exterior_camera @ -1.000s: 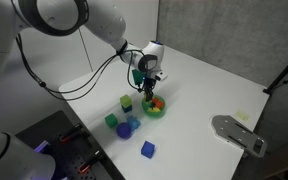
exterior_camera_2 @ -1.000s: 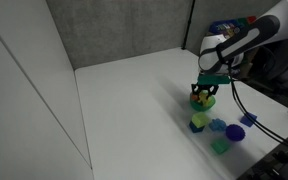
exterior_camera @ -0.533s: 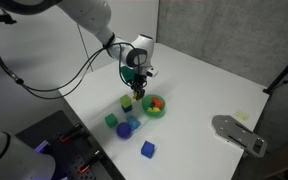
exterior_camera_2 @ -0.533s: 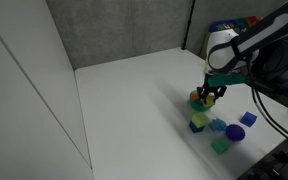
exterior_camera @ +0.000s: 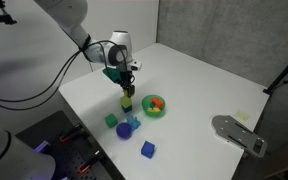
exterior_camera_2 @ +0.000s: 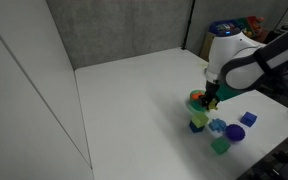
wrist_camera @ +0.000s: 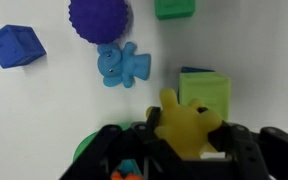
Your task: Take the yellow thing out of the bowl and place it onto the yellow block
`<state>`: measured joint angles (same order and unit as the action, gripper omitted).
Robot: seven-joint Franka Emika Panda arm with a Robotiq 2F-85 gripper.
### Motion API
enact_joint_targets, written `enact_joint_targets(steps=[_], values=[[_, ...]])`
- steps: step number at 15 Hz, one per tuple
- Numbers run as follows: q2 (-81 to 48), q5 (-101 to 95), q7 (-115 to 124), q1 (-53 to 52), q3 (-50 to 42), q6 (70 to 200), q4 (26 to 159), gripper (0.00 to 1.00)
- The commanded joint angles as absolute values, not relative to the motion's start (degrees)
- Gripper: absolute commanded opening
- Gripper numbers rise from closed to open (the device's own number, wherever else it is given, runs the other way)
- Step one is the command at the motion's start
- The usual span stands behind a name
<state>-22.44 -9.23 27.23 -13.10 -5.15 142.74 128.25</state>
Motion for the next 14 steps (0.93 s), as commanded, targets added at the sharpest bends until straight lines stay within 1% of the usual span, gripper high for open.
enact_joint_targets(steps=[1, 6, 14], values=[[-18.7, -14.3, 29.6, -15.0, -5.5, 146.9, 133.7, 0.19], [-19.5, -18.9, 31.9, -16.5, -6.2, 152.5, 135.3, 0.19], [-21.5, -20.3, 32.5, -18.6, -8.5, 159.6, 135.0, 0.19]])
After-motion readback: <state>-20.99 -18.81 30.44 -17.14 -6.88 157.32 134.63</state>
